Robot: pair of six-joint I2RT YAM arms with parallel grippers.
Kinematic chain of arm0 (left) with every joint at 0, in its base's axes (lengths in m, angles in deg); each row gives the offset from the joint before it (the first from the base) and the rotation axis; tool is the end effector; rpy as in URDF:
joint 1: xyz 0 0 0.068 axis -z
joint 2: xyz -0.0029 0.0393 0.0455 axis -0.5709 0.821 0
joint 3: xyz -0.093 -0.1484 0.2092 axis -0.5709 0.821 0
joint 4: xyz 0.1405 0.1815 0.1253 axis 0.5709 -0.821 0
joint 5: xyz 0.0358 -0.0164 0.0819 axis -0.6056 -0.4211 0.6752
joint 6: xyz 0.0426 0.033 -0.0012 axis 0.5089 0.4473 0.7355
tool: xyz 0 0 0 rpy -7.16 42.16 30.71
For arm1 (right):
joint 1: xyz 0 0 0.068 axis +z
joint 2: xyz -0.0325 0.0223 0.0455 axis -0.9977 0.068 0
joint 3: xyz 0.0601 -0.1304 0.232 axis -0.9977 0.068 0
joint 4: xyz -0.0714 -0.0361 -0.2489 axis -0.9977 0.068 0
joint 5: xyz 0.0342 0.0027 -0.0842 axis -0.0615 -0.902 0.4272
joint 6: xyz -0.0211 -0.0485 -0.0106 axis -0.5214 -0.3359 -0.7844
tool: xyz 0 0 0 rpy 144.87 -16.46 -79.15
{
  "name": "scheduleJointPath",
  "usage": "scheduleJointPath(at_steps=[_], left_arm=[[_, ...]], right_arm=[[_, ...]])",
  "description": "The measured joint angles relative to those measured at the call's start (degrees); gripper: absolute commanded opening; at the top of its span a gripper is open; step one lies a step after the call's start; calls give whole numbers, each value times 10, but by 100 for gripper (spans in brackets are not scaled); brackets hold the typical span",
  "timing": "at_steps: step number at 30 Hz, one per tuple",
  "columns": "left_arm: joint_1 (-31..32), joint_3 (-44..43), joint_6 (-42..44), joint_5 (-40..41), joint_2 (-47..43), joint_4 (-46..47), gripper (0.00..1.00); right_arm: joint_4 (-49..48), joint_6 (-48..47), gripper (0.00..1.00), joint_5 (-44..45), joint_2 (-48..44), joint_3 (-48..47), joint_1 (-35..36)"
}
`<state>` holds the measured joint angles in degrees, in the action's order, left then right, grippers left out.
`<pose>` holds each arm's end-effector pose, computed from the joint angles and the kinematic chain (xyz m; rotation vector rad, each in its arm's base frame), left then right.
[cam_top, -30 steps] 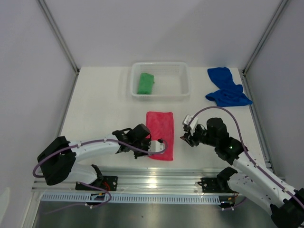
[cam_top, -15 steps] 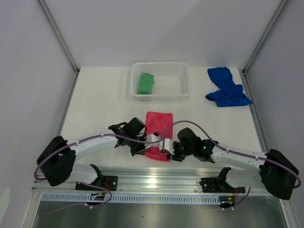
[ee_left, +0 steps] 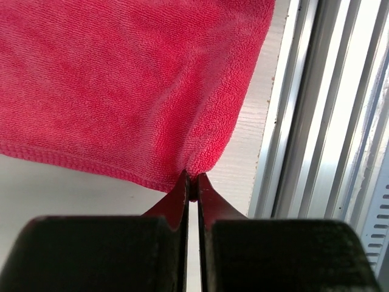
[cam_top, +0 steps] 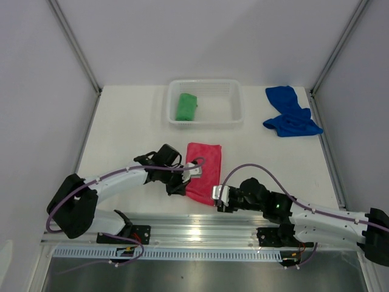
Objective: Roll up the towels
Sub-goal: Roll the towel
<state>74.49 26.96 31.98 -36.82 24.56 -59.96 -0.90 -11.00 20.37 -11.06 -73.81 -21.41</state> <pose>0.1730 -0.1681 0.1839 1.6278 2.0723 -0.8180 0.0764 0.1752 0.2003 -1.6013 1.4027 0.5635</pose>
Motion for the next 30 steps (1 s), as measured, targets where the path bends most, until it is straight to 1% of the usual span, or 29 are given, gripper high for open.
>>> scheduleJointPath(at_steps=[1,3,7,11,18,24,30], left_arm=[[-2,0,0,-4,1,0,1],[-3,0,0,-12,5,0,1],[-6,0,0,-23,13,0,1],[-17,0,0,-32,14,-1,1],[-34,0,0,-49,14,-5,1],[-44,0,0,-58,22,-9,1],[-52,0,0,-66,24,-11,1]], right_arm=[[-14,8,48,8,-13,9,0],[-42,21,48,18,-9,14,4],[-115,43,48,63,73,24,37],[-139,58,49,97,139,27,49],[-162,90,49,142,178,27,51],[-162,113,48,123,186,27,57],[-169,130,49,96,158,38,62]])
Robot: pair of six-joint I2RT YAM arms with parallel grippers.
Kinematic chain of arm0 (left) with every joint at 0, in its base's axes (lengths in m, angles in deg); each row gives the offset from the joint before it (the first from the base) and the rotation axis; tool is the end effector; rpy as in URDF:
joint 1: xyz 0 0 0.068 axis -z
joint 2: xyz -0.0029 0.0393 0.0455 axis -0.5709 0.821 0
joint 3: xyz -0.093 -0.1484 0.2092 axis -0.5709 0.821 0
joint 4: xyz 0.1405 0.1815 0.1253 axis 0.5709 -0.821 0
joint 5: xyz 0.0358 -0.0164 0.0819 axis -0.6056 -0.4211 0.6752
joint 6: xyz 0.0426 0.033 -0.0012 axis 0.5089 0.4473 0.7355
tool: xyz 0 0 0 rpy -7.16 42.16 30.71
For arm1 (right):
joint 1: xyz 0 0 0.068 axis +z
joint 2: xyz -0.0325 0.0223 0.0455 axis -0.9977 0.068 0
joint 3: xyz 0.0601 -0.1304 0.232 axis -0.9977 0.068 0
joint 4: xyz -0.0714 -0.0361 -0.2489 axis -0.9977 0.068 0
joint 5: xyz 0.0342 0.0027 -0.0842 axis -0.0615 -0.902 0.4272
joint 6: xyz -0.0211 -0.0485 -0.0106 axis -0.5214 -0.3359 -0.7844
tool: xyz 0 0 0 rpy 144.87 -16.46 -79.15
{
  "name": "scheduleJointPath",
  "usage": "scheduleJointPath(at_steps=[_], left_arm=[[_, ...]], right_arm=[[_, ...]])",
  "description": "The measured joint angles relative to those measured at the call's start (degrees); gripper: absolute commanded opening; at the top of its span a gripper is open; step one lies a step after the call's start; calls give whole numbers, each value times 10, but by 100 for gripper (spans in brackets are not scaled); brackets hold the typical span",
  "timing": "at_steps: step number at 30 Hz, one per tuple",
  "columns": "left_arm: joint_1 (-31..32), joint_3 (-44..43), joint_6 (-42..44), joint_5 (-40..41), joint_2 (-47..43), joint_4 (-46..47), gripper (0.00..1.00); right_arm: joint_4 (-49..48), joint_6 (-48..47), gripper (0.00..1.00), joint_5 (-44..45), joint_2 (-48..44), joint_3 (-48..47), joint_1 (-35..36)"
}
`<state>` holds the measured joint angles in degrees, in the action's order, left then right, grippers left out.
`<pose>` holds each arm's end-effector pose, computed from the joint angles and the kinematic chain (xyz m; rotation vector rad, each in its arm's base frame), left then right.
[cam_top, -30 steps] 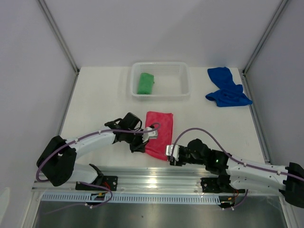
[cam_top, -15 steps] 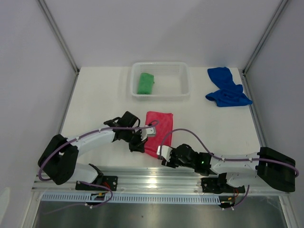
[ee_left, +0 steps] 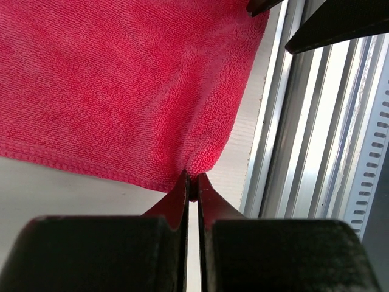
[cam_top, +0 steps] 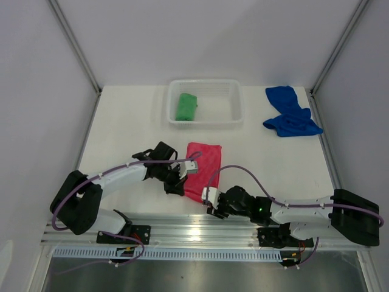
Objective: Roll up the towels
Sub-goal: Roll the towel
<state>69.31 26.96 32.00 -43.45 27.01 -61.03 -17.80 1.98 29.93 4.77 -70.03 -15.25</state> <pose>0.1857 -0.1547 0.1758 1.5404 2.1387 -0.9566 0.0707 0.2035 0.1554 -1.4810 1.6116 0.5697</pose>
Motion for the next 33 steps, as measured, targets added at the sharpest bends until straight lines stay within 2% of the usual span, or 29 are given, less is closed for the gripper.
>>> scheduleJointPath(at_steps=[7,9,10,11,14,17,22,27,33], left_arm=[[-1,0,1,-4,1,-3,1],[-3,0,2,-4,1,-6,0],[-3,0,4,-4,1,-8,1],[-4,0,5,-4,1,-9,1],[-5,0,11,-4,1,-15,1],[-6,0,16,-4,1,-22,1],[-6,0,33,-8,0,-47,1],[-6,0,51,-20,-7,-91,1],[-12,-13,49,-22,-2,-94,1]], right_arm=[[-40,39,47,25,84,-7,2],[-50,54,44,38,104,-19,3],[-54,60,41,44,111,-21,3],[-56,68,29,50,115,-24,3],[-53,80,9,71,115,-25,3],[-41,88,0,77,105,-25,3],[20,92,0,48,59,-35,3],[94,97,0,-49,2,-63,-7],[142,91,0,-160,12,-102,-102]])
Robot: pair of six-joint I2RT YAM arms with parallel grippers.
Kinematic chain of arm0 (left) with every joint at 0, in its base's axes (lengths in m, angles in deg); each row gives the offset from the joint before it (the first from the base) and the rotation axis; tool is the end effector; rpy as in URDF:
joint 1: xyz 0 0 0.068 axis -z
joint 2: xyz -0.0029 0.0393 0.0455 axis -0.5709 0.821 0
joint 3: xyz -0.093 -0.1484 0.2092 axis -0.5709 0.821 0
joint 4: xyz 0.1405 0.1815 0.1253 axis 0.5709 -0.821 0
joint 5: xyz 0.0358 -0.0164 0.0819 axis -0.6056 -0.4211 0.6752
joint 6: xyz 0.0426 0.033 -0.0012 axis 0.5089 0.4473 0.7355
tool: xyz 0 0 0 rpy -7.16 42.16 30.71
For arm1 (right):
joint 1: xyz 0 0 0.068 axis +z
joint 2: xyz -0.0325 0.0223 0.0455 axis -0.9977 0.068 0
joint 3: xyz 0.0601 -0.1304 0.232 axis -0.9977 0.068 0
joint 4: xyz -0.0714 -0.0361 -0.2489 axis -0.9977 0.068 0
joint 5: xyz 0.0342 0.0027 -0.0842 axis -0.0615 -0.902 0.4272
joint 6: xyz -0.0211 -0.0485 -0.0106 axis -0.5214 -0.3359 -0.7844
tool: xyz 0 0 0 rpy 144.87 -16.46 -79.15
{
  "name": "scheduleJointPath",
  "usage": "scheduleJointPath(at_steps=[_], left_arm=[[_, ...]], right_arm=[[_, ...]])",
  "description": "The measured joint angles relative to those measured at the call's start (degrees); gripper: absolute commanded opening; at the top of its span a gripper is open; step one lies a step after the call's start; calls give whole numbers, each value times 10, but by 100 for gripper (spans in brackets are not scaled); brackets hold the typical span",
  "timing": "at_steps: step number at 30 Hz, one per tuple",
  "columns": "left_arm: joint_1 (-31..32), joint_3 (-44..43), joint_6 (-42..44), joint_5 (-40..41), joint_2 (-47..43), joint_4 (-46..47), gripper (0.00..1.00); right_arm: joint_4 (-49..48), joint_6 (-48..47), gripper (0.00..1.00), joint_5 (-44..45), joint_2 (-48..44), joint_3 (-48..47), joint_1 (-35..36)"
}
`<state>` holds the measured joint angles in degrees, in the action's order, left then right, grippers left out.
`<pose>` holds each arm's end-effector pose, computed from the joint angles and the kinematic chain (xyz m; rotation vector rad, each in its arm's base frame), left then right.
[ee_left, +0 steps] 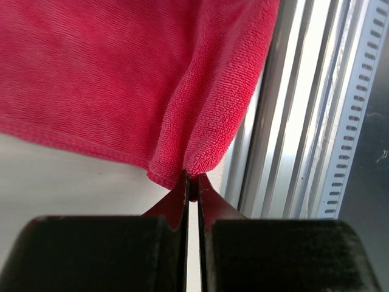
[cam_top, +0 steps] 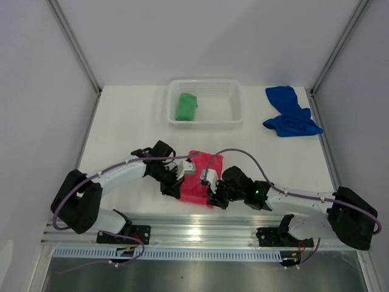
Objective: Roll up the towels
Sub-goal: Roll the towel
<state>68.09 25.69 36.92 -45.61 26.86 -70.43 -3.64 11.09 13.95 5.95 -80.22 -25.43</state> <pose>0.1785 -0.1450 0.1778 1.6085 2.1881 -1.0181 0.1058 0.2081 0.1848 -1.3971 1.8601 0.8202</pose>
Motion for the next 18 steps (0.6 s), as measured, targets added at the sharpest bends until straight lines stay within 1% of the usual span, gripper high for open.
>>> scheduleJointPath(at_steps=[4,8,11,12,15,16,17,18], left_arm=[[-16,-24,-9,4,25,9,1],[-26,-33,-22,5,52,20,6],[-27,-39,-27,8,68,26,5],[-27,-40,-30,10,74,28,3],[-27,-51,-38,16,85,30,2],[-28,-57,-40,20,89,30,2],[-28,-62,-45,23,93,32,2],[-28,-67,-48,28,97,33,2]], right_arm=[[21,-6,0,-59,60,-30,-46],[34,-5,0,-92,100,-50,-88],[41,-5,0,-106,106,-61,-109],[44,-5,0,-110,107,-64,-115],[50,-5,10,-110,111,-75,-130],[52,-5,19,-110,116,-80,-133],[55,-2,26,-110,121,-85,-135],[55,0,30,-108,127,-88,-138]])
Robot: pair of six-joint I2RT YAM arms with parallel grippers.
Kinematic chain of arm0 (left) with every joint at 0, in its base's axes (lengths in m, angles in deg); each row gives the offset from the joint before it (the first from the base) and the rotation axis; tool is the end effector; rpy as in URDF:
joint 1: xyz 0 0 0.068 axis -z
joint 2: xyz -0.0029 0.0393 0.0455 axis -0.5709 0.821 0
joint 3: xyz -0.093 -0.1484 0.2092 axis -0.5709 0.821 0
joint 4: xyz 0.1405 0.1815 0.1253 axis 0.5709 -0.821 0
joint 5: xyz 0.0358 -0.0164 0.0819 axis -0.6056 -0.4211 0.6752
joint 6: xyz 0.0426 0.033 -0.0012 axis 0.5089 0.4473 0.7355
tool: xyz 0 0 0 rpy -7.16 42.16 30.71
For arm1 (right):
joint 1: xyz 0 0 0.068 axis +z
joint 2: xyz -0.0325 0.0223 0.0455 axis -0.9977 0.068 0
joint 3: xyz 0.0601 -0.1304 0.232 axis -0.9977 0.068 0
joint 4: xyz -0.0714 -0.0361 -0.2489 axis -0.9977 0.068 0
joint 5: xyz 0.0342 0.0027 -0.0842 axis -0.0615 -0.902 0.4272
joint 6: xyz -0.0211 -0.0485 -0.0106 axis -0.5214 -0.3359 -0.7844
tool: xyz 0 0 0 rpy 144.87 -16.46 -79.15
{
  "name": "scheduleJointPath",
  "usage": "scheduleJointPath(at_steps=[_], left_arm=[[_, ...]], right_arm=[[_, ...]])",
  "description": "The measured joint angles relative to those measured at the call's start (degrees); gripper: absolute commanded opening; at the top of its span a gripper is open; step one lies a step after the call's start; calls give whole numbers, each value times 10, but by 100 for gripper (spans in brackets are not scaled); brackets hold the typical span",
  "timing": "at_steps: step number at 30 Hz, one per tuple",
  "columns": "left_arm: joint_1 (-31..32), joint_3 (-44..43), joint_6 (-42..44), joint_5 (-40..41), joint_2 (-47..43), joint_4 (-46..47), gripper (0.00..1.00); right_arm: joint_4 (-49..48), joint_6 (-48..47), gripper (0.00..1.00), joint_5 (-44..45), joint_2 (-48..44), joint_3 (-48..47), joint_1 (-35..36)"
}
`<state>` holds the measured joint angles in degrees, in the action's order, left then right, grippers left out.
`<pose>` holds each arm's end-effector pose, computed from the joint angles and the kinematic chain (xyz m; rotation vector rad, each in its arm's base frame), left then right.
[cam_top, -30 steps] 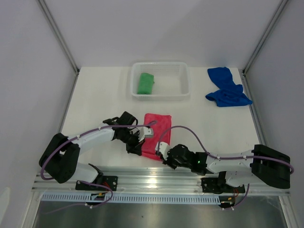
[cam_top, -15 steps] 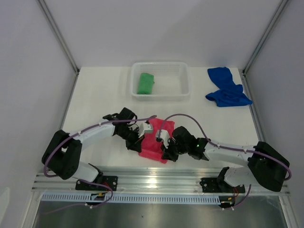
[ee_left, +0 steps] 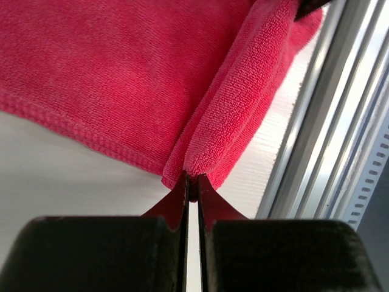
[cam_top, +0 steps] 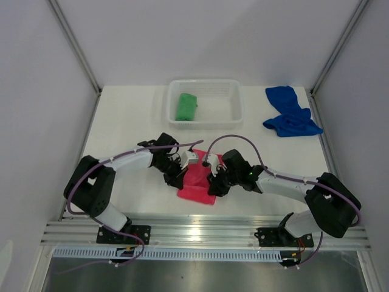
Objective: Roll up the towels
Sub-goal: Roll the towel
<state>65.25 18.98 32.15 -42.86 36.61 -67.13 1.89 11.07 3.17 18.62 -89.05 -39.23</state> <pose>0.2205 -0.1551 0.1692 1.4679 2.3162 -0.9597 0.1716 0.2065 0.1746 -1.2843 2.1006 0.8881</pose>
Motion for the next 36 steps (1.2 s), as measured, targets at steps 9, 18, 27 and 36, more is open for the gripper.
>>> scheduleJointPath(at_steps=[9,18,27,36], left_arm=[[-2,-32,-27,19,44,4,4],[-2,-49,-47,19,51,-2,2],[-2,-67,-65,19,62,-3,3],[-2,-71,-79,37,86,7,38]], right_arm=[[26,49,39,80,-16,-3,-22],[-54,104,20,150,-185,37,51],[-262,206,8,141,-75,135,96],[-310,263,2,219,12,135,94]])
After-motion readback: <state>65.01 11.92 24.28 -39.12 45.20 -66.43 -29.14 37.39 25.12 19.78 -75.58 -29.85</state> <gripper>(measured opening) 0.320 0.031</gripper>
